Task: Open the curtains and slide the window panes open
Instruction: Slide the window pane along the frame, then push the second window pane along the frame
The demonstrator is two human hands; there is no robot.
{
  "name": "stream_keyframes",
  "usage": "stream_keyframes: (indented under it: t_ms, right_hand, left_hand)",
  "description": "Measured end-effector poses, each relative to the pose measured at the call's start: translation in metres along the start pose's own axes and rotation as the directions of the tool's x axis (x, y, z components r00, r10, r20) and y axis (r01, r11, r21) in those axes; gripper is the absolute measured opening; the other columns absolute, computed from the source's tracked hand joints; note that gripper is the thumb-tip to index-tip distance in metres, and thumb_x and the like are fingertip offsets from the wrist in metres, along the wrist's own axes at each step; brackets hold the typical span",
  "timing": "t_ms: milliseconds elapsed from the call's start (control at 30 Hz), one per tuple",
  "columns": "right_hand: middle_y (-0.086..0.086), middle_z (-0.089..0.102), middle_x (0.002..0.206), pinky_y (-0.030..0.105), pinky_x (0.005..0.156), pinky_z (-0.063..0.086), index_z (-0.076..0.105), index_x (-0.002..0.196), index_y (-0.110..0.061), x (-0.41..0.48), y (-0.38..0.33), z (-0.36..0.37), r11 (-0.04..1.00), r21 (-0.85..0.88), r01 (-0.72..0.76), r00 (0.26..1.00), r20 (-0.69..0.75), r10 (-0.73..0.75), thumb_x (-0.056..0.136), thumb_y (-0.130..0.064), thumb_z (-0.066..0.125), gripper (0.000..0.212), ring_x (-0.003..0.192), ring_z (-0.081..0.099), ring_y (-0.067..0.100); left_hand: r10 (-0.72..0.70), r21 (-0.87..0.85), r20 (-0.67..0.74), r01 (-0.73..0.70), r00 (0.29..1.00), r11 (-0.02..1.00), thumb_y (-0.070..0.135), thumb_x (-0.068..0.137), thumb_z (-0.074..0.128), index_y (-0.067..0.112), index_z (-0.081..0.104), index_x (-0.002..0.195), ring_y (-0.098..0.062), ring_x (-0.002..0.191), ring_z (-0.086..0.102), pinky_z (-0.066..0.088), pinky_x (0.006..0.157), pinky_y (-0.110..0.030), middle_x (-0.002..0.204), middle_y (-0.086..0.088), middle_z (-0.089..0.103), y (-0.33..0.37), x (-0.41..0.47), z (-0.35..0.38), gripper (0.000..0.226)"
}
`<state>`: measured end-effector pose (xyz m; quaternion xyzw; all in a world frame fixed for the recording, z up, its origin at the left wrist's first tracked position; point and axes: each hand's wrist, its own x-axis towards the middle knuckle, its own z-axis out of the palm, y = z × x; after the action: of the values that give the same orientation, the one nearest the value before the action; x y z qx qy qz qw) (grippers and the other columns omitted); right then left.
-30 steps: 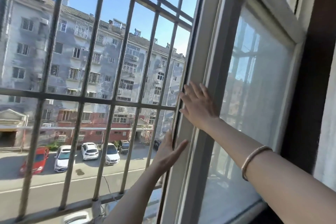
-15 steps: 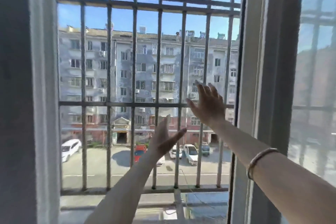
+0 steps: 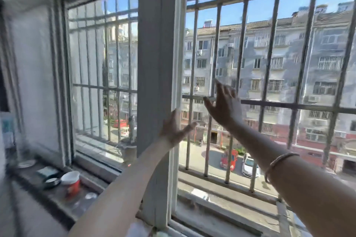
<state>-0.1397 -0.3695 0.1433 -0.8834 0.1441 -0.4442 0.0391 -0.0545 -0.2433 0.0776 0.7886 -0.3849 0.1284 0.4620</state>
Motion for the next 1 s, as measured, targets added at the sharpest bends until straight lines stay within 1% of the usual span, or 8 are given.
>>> stream_keyframes:
  t_ms: [100, 200, 333, 467, 600, 733, 900, 1000]
  right_hand:
    - [0.011, 0.035, 0.147, 0.049, 0.107, 0.032, 0.016, 0.146, -0.016, 0.005, -0.044, 0.022, 0.999, 0.031, 0.044, 0.999, 0.023, -0.044, 0.091, -0.041, 0.046, 0.067, 0.136, 0.027, 0.031]
    - [0.009, 0.036, 0.146, 0.047, 0.106, 0.032, 0.017, 0.145, -0.017, 0.011, -0.086, 0.045, 0.996, 0.044, 0.077, 0.997, 0.02, -0.078, 0.09, -0.04, 0.047, 0.067, 0.137, 0.027, 0.028]
    - [0.006, 0.036, 0.147, 0.046, 0.105, 0.036, 0.018, 0.145, -0.017, 0.017, -0.133, 0.073, 0.995, 0.078, 0.065, 0.998, 0.016, -0.067, 0.089, -0.041, 0.048, 0.068, 0.137, 0.027, 0.025]
    - [0.007, 0.038, 0.146, 0.042, 0.106, 0.032, 0.02, 0.145, -0.016, 0.02, -0.173, 0.104, 0.996, 0.083, 0.033, 0.999, 0.012, -0.034, 0.089, -0.039, 0.049, 0.066, 0.137, 0.027, 0.026]
    - [0.008, 0.039, 0.144, 0.042, 0.105, 0.033, 0.024, 0.143, -0.015, 0.024, -0.193, 0.126, 0.999, 0.053, 0.01, 0.998, 0.055, -0.013, 0.09, -0.037, 0.049, 0.062, 0.134, 0.031, 0.028]
    - [0.007, 0.037, 0.144, 0.043, 0.101, 0.038, 0.02, 0.143, -0.015, 0.036, -0.2, 0.143, 0.999, 0.042, -0.011, 0.997, 0.078, 0.008, 0.091, -0.036, 0.047, 0.062, 0.133, 0.032, 0.027]
    - [0.007, 0.037, 0.144, 0.045, 0.091, 0.047, 0.022, 0.142, -0.016, 0.048, -0.209, 0.175, 0.998, 0.054, 0.013, 0.997, 0.076, -0.017, 0.091, -0.034, 0.047, 0.059, 0.13, 0.036, 0.026]
    - [0.009, 0.037, 0.143, 0.046, 0.09, 0.046, 0.023, 0.141, -0.014, 0.059, -0.211, 0.191, 0.999, 0.047, 0.014, 0.996, 0.089, -0.018, 0.091, -0.033, 0.047, 0.058, 0.133, 0.033, 0.026]
  left_hand:
    - [-0.055, 0.041, -0.055, 0.057, 0.997, 0.998, 0.052, 0.081, 0.054, 0.02, 0.014, 0.143, -0.028, 0.138, 0.023, 0.022, 0.111, -0.043, 0.153, -0.009, 0.021, -0.03, -0.007, -0.038, 0.08]
    - [-0.04, 0.108, -0.105, 0.051, 0.994, 0.993, 0.053, 0.081, 0.054, 0.016, 0.016, 0.143, -0.025, 0.138, 0.025, 0.025, 0.112, -0.042, 0.152, -0.01, 0.023, -0.058, -0.011, -0.073, 0.082]
    - [-0.057, 0.109, -0.119, 0.07, 0.991, 0.992, 0.057, 0.078, 0.054, 0.015, 0.018, 0.142, -0.028, 0.136, 0.028, 0.027, 0.111, -0.044, 0.15, -0.012, 0.027, -0.095, -0.013, -0.112, 0.084]
    - [-0.052, 0.122, -0.09, 0.063, 0.995, 0.99, 0.049, 0.082, 0.054, 0.016, 0.016, 0.143, -0.028, 0.137, 0.026, 0.025, 0.112, -0.046, 0.151, -0.012, 0.025, -0.141, -0.011, -0.141, 0.078]
    - [-0.085, 0.121, -0.046, 0.09, 0.995, 0.989, 0.05, 0.083, 0.053, 0.016, 0.016, 0.143, -0.03, 0.136, 0.028, 0.028, 0.11, -0.05, 0.15, -0.013, 0.026, -0.17, 0.003, -0.153, 0.078]
    - [-0.008, 0.095, -0.087, 0.016, 0.996, 0.995, 0.055, 0.08, 0.053, 0.024, 0.019, 0.14, -0.024, 0.132, 0.033, 0.028, 0.108, -0.043, 0.146, -0.006, 0.033, -0.188, 0.019, -0.15, 0.076]
    - [0.006, 0.124, -0.074, 0.003, 0.997, 0.992, 0.054, 0.08, 0.053, 0.021, 0.019, 0.141, -0.026, 0.133, 0.033, 0.03, 0.109, -0.047, 0.15, -0.006, 0.027, -0.212, 0.044, -0.148, 0.077]
    - [0.018, 0.143, -0.083, -0.006, 0.996, 0.99, 0.055, 0.08, 0.053, 0.019, 0.018, 0.141, -0.028, 0.137, 0.025, 0.023, 0.111, -0.046, 0.152, -0.008, 0.023, -0.226, 0.055, -0.147, 0.079]
